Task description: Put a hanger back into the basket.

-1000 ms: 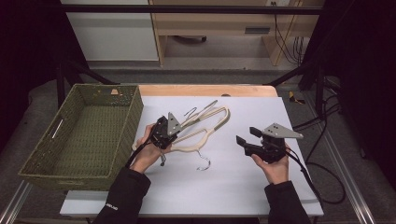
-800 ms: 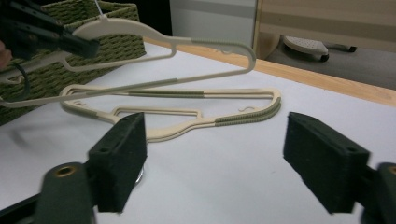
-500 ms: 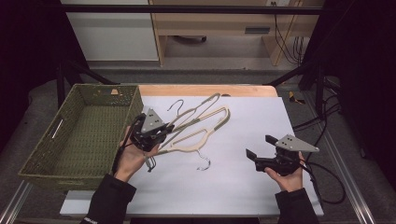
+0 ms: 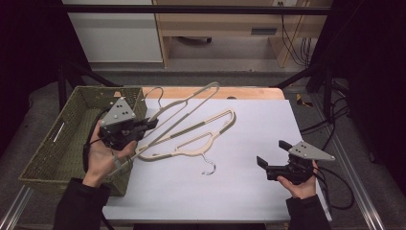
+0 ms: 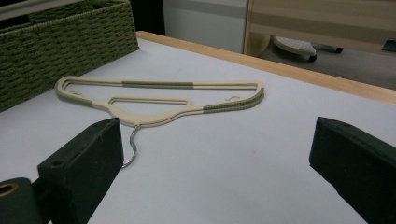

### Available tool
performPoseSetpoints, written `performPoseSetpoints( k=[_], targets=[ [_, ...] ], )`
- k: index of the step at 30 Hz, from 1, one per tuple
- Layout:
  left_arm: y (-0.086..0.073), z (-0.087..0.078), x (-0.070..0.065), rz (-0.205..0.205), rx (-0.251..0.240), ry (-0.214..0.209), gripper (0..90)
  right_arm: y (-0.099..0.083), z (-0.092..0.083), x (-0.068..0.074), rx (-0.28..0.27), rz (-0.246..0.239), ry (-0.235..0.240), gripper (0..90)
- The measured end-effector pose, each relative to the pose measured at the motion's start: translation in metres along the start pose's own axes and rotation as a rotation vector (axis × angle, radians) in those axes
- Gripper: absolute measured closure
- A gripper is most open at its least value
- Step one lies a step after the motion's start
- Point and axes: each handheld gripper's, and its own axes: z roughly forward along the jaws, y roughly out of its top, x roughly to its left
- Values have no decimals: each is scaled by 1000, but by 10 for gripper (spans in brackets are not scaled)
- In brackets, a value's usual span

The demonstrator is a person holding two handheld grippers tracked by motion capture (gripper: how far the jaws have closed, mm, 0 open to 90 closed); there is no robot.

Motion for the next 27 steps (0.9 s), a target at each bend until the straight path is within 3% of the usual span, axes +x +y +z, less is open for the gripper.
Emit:
performPoseSetpoints(
  k=[1, 6, 11, 15, 20, 27],
  targets=[
    [1, -8, 8, 5, -6, 19, 861, 0, 0, 0, -2, -3, 0, 33],
    [1, -24, 26, -11, -23, 29, 861, 0, -1, 0, -7, 1, -1, 29],
    [-7, -49, 52, -12, -21, 75, 861, 0, -1, 0, -8, 0, -2, 28],
    [-12, -56, 61, -20, -25, 84, 861, 0, 0, 1, -8, 4, 3, 27],
    [-23, -61, 78, -23, 12, 110, 861, 0, -1, 1, -9, -2, 5, 25],
    [-48, -69, 109, -61, 30, 132, 861, 0, 0, 1, 2, -1, -4, 23]
  ],
)
